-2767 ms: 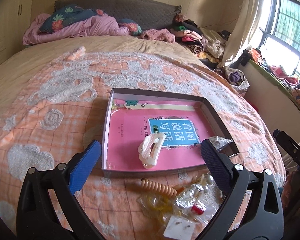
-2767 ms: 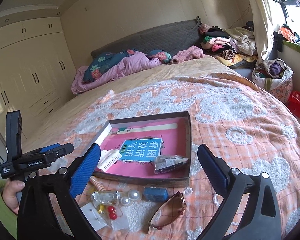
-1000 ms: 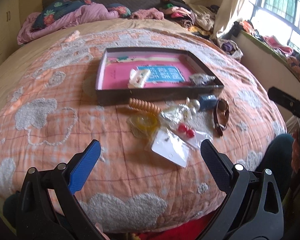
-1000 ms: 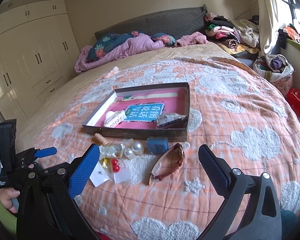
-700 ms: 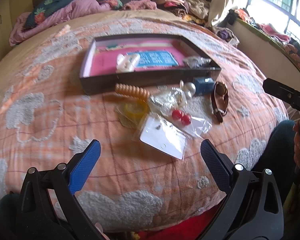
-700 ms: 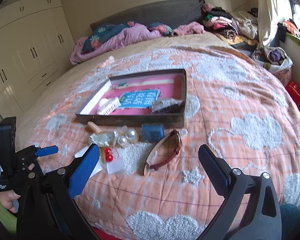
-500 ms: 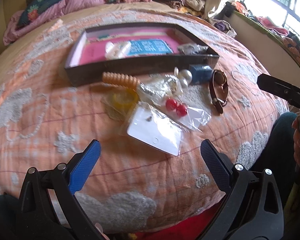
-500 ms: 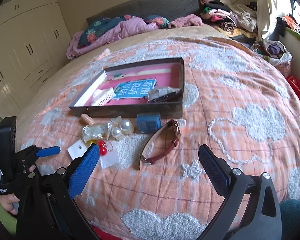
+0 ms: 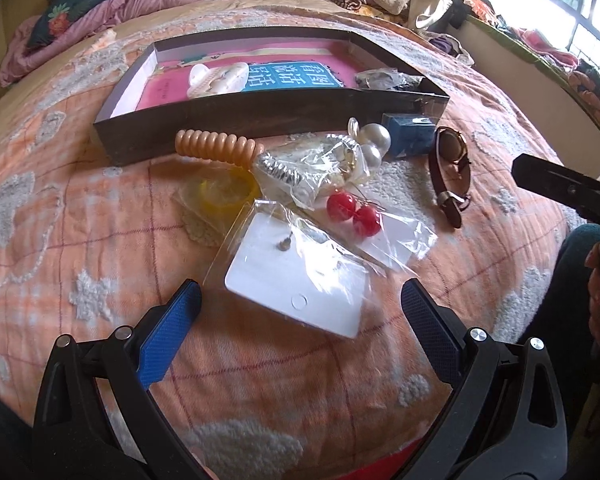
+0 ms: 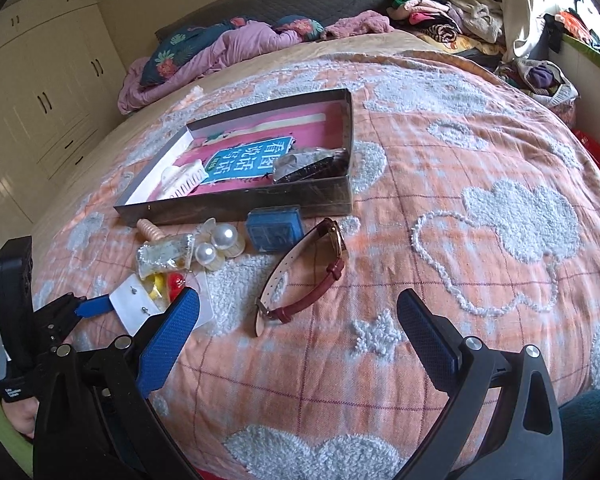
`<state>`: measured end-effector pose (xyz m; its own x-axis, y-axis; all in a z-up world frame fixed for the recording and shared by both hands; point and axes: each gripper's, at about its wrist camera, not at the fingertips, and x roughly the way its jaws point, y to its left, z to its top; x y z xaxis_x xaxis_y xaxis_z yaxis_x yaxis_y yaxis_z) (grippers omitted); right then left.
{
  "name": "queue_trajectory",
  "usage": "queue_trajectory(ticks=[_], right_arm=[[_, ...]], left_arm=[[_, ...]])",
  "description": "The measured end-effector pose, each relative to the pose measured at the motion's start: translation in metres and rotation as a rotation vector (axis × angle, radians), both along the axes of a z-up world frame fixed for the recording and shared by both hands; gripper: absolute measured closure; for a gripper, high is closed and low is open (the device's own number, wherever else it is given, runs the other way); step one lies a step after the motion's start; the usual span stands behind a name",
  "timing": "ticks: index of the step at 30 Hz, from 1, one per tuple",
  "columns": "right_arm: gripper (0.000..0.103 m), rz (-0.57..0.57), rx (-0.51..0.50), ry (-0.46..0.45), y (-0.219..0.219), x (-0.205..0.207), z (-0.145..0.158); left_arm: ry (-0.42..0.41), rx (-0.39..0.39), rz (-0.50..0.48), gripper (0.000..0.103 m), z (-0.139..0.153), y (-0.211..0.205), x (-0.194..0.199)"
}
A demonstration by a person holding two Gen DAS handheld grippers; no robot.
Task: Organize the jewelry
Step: 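Grasp the earring card in its bag with the left tool while the right tool grasps the brown watch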
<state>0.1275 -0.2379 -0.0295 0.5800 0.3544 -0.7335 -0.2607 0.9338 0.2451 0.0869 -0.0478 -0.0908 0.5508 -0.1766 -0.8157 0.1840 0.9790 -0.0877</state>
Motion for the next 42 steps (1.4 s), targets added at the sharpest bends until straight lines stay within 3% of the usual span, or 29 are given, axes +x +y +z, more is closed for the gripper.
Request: queue_trajectory(ticks=[4,8,14,17,18,19,20,27,28,37,42], right_arm=[[0.005,-0.003,-0.007,0.005,0.0,0.004,-0.004],[0.005,-0.006,-0.029,0.007,0.003,0.012,-0.008],[0.005,0.003,-0.069,0.057,0.015,0.039,-0.022],[0.006,0.007,-0.112,0.065,0.024,0.052,-0.026],[0.015,0.014,-0.123,0.067,0.027,0.055,-0.029],[0.034,0.022,-0.138,0.074,0.03,0.058,-0.032],[0.042,0.041,-0.156,0.095,0.034,0.062,-0.038],[0.07,0.068,-0.152,0.035,0.029,0.047,-0.034],[0.073,0.064,-0.143,0.024,0.026,0.044,-0.031],[0.076,0.035,-0.077,-0.01,0.007,0.031,-0.015],[0.076,0.04,-0.069,-0.007,0.006,0.031,-0.015]], left_arm=[[-0.02,0.039,-0.003,0.011,-0.002,-0.002,0.004],[-0.036,0.065,-0.015,0.044,-0.001,-0.003,0.006],[-0.05,0.053,0.003,0.074,0.004,0.006,0.005],[-0.033,0.0,0.008,0.079,0.005,0.014,0.007],[-0.03,-0.018,0.011,0.079,0.006,0.017,0.006],[-0.029,-0.028,0.014,0.08,0.006,0.018,0.006],[-0.028,-0.04,0.017,0.081,0.007,0.02,0.005],[-0.048,-0.105,0.047,0.084,0.021,0.035,-0.005],[-0.056,-0.111,0.047,0.095,0.024,0.037,-0.006],[-0.039,-0.193,0.067,0.094,0.035,0.057,-0.011],[-0.041,-0.202,0.07,0.094,0.039,0.062,-0.014]])
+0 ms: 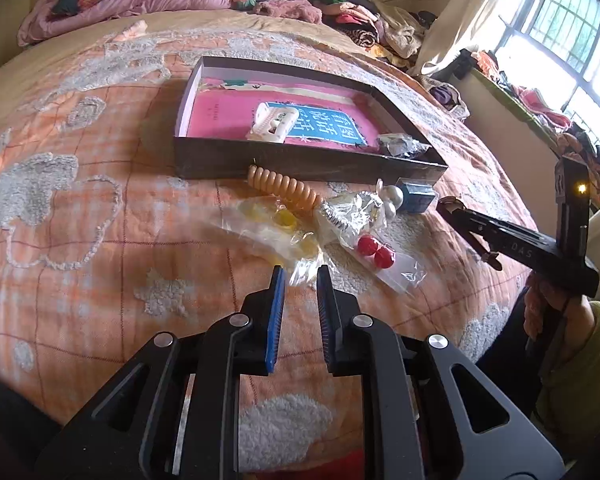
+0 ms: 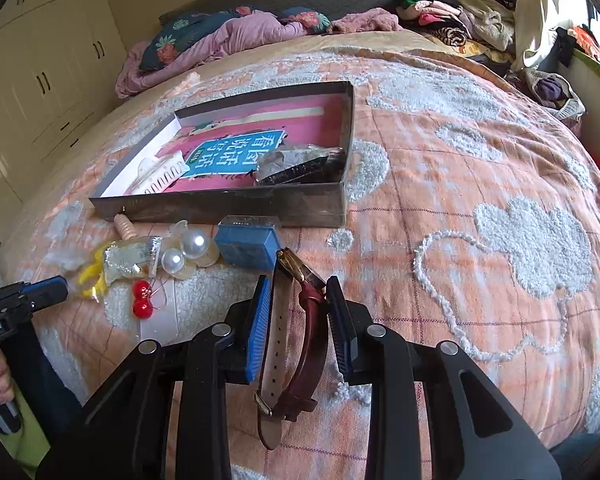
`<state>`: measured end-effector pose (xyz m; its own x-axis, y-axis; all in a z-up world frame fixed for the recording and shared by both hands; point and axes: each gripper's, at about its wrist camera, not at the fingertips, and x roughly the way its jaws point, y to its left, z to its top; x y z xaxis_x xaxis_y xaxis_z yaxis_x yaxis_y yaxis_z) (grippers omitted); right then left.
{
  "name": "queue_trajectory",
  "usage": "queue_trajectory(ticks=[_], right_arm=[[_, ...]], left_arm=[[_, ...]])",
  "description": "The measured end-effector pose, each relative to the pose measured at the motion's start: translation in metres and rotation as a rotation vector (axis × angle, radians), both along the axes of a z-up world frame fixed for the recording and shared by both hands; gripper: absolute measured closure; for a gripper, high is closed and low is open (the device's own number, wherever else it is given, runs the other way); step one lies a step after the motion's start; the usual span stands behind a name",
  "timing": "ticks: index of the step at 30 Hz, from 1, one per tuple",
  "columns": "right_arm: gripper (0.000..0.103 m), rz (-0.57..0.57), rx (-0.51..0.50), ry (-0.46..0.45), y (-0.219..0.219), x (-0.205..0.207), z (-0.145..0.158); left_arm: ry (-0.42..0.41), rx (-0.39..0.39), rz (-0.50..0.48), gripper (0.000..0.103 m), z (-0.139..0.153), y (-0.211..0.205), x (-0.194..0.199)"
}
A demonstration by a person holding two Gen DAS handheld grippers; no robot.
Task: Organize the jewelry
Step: 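Grasp the earring card in its bag with the left tool while the right tool grasps the brown watch, then carry the earring card into the box with the left tool while the right tool carries the watch in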
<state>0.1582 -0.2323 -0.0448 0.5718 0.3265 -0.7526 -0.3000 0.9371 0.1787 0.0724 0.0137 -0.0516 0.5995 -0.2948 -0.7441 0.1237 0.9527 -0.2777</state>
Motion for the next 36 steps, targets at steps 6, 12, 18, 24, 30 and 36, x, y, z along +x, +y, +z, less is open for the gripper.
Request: queue_trajectory(ticks=[6,12,18,24,30,36], right_arm=[[0.076,0.001,0.0,-0.014,0.0,-0.002,0.003],[0.076,-0.004,0.01,-0.027,-0.002,-0.003,0.008],[0.076,-0.003,0.021,-0.041,-0.002,-0.003,0.013],[0.076,-0.001,0.036,-0.056,-0.002,0.0,0.018],[0.076,-0.006,0.061,-0.083,-0.006,0.002,0.031],[0.076,0.01,0.071,-0.156,-0.005,0.005,0.058]], left_arm=[[0.028,-0.014,0.025,0.092,-0.005,0.009,0.003],[0.052,-0.041,0.093,0.043,-0.007,0.026,0.004],[0.139,-0.005,0.204,0.032,-0.027,0.043,0.018],[0.134,0.074,0.213,0.051,-0.035,0.04,0.038],[0.074,0.103,0.192,0.079,-0.025,0.04,0.039],[0.0,0.055,0.198,0.079,0.001,0.049,0.04]])
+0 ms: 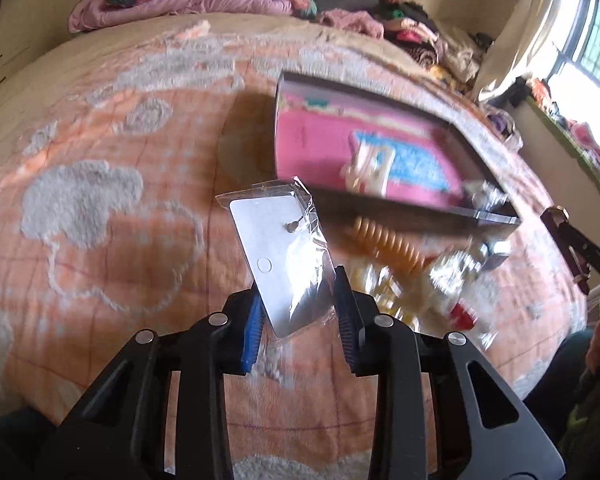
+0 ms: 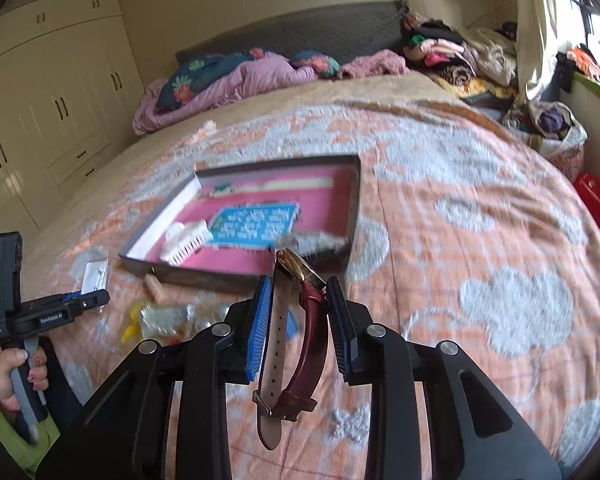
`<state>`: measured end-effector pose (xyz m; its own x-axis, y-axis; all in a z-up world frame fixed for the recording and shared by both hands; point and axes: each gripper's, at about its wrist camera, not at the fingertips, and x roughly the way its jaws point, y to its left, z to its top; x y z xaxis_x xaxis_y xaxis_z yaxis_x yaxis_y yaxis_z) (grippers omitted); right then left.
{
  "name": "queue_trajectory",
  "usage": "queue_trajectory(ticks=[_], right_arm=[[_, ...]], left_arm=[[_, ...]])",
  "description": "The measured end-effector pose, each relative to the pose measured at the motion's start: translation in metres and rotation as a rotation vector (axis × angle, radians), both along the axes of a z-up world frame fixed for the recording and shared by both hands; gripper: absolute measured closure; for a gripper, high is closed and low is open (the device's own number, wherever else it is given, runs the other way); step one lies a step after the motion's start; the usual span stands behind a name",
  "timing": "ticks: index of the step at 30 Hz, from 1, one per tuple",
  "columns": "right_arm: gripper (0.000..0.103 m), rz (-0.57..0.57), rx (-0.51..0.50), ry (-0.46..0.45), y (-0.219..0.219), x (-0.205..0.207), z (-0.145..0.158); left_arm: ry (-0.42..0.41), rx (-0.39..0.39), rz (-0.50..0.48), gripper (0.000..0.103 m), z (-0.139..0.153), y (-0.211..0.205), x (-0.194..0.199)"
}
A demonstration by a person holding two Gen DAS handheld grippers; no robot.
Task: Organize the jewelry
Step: 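Carry the earring card into the box with the left tool while the right tool carries the watch in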
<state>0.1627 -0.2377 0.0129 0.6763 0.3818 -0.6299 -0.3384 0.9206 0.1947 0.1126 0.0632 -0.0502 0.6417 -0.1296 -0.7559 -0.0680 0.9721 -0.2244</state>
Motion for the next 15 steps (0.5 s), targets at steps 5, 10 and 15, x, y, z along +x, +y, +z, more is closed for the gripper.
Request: queue_trajectory(ticks=[5,10,15], right_arm=[[0.076,0.014,-0.002,-0.031,0.005,0.009,0.015],[0.076,0.03,0.01,-0.06,0.011,0.02,0.029],[0.076,0.042,0.021,-0.078,0.019,0.033,0.041]], left_arm=[[-0.034,0.015,-0.001,0.079,0.017,0.0,0.016],[-0.081,0.031,-0.008,0.079,0.035,-0.002,0.038],[-0.105,0.042,-0.025,0.079,0.045,-0.008,0.06]])
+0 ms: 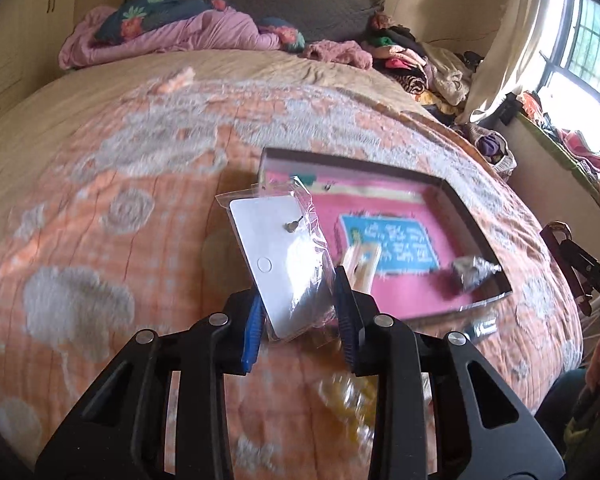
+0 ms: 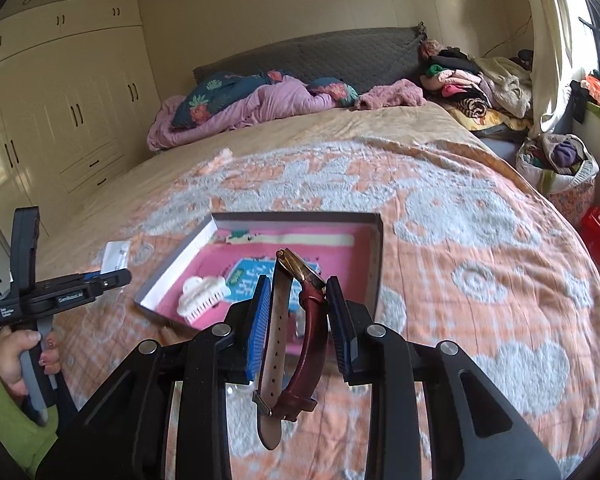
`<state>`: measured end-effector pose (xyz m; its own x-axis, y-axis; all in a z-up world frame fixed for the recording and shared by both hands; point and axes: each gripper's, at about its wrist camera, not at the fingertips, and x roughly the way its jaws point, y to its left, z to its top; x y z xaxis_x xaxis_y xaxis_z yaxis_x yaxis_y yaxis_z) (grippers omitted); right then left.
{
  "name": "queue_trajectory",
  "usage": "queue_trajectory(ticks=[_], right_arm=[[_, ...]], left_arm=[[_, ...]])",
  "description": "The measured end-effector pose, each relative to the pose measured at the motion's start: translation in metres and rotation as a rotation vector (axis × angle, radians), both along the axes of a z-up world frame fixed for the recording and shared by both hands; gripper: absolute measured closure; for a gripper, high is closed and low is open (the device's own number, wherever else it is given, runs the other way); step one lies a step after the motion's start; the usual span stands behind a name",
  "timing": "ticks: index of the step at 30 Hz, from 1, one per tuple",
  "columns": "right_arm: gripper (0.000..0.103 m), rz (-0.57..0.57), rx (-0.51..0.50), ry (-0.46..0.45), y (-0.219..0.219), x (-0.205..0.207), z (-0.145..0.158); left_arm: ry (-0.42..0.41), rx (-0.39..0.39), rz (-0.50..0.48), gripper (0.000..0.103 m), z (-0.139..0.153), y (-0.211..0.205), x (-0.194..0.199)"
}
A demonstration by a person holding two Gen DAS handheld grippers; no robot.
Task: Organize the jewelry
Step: 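Carry the earring card into the box with the left tool while the right tool carries the watch in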
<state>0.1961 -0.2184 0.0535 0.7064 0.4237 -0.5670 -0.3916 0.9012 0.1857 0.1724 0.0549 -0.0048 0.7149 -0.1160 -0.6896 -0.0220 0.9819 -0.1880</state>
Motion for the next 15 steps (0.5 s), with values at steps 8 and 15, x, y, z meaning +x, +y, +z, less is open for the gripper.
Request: queue_trajectory(ticks=[8,15], right_arm=[[0.076,0.013,0.0,-0.019,0.013,0.022,0.012],[0.076,0.021,-0.025,-0.017,0.023,0.042,0.008]], left_arm=[[-0.024,-0.003,-0.024,0.079,0.013,-0.011,0.033],[-0.019,-0.04,-0.022,0.079,0.006,-0.012,0.052]])
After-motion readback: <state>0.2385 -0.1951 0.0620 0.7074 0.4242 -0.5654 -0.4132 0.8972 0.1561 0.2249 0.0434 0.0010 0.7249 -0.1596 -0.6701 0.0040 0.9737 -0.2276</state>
